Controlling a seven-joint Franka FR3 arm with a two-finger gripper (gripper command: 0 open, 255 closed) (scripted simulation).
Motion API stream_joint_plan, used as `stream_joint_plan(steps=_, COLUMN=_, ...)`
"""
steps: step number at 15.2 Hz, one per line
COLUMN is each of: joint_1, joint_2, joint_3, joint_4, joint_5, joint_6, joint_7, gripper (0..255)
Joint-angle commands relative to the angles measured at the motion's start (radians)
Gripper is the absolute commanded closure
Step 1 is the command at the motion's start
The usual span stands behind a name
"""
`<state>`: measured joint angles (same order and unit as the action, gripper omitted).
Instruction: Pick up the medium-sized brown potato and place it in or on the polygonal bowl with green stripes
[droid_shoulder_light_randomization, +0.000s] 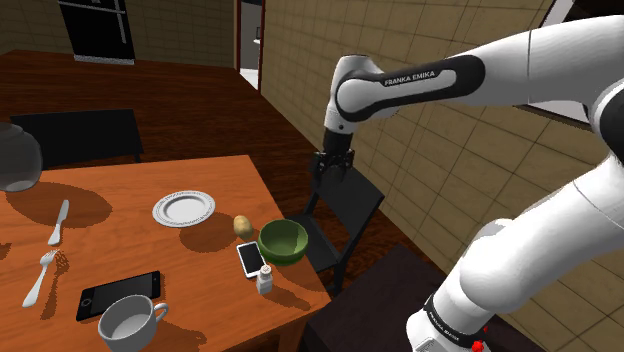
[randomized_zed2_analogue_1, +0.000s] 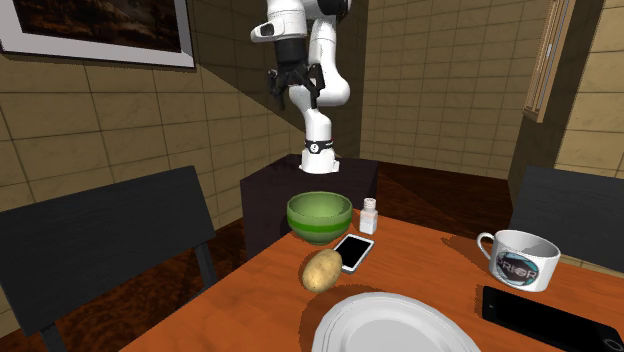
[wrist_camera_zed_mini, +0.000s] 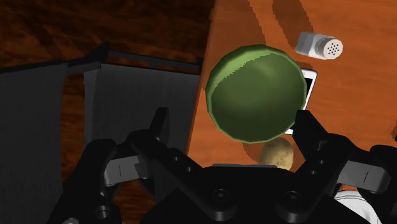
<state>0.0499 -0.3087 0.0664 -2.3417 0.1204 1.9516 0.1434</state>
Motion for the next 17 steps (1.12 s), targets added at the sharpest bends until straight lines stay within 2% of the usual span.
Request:
stream_joint_plan(steps=1, joint_1=0.005, joint_2=0.075, joint_3=0.013, joint_4=0.024, joint_5=0.002, joint_6=0.052, joint_7=0.017, gripper=0)
stream_joint_plan(steps=9, joint_1=0.03, joint_2=0.379, joint_3=0.05, joint_4=0.181, joint_5=-0.017, joint_6=0.197, joint_7=0.094, gripper=0)
stream_joint_plan(steps=17, joint_1=0.068, joint_2=0.691, joint_3=0.057, joint_4=0.423, joint_5=-0.059, joint_6=0.264, joint_7=0.17, gripper=0)
